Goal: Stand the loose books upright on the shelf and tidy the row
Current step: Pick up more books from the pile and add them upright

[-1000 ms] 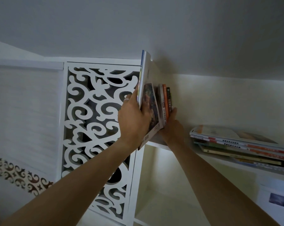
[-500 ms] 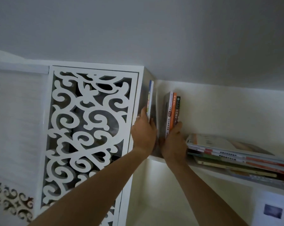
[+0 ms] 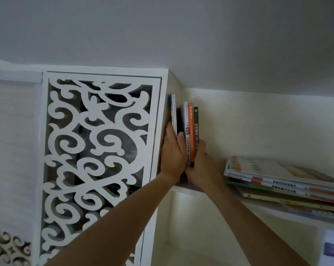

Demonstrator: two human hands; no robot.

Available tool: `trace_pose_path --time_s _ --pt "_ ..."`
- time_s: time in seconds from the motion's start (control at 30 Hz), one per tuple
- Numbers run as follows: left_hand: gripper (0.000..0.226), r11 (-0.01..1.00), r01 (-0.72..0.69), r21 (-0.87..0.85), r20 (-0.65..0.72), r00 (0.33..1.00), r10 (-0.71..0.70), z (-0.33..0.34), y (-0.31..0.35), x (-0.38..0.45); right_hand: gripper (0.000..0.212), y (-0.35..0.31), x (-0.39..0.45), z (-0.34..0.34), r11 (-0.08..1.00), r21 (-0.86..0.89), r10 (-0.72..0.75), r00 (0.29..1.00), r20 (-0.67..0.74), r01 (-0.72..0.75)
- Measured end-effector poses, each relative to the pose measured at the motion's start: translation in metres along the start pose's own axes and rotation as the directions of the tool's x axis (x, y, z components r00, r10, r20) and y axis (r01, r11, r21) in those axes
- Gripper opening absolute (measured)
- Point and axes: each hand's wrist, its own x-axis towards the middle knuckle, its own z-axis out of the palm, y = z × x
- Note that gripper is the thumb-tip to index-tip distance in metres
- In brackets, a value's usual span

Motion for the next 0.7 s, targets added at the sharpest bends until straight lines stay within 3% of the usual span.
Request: trace_pose_path --time_s 0.1,0.17,0.23,0.37,0.43,0.6,0.7 --pt "0.075 0.997 -0.08 -0.023 0.144 0.986 0.083 -0.007 -0.009 -0.011 0.098 0.004 0.001 -0.016 0.985 0.171 -0.04 0.966 0.255 -0.005" --pt "0.083 0.98 -0.187 0.061 0.179 0.968 0.174 -0.011 -0.018 -0.021 0.111 0.008 -0.002 -0.02 0.988 0.153 -0.033 0.945 0.324 -0.018" --pt "0.084 0.958 -0.262 0.117 0.199 0.951 0.235 -0.013 -0.023 -0.028 0.114 0.01 -0.003 -0.014 0.995 0.097 -0.008 0.953 0.301 -0.022" --pt "0.081 0.973 -0.224 0.065 0.308 0.932 0.194 -0.018 -0.026 -0.028 0.106 0.009 -0.005 -0.006 0.996 0.09 -0.01 0.97 0.244 -0.012" --pt "0.079 0.951 -0.265 0.162 0.3 0.931 0.208 -0.018 -0.026 -0.029 0.108 0.009 -0.01 -0.009 0.996 0.085 -0.009 0.966 0.26 -0.014" --pt "0.067 0.757 -0.43 0.491 0.311 0.899 0.309 -0.016 -0.018 -0.039 0.109 0.009 -0.03 -0.013 1.0 -0.01 -0.019 0.97 0.244 0.022" --pt "0.067 0.659 -0.424 0.621 0.324 0.905 0.276 -0.014 -0.018 -0.041 0.098 0.004 -0.037 -0.008 0.999 -0.001 0.032 0.986 0.164 -0.032"
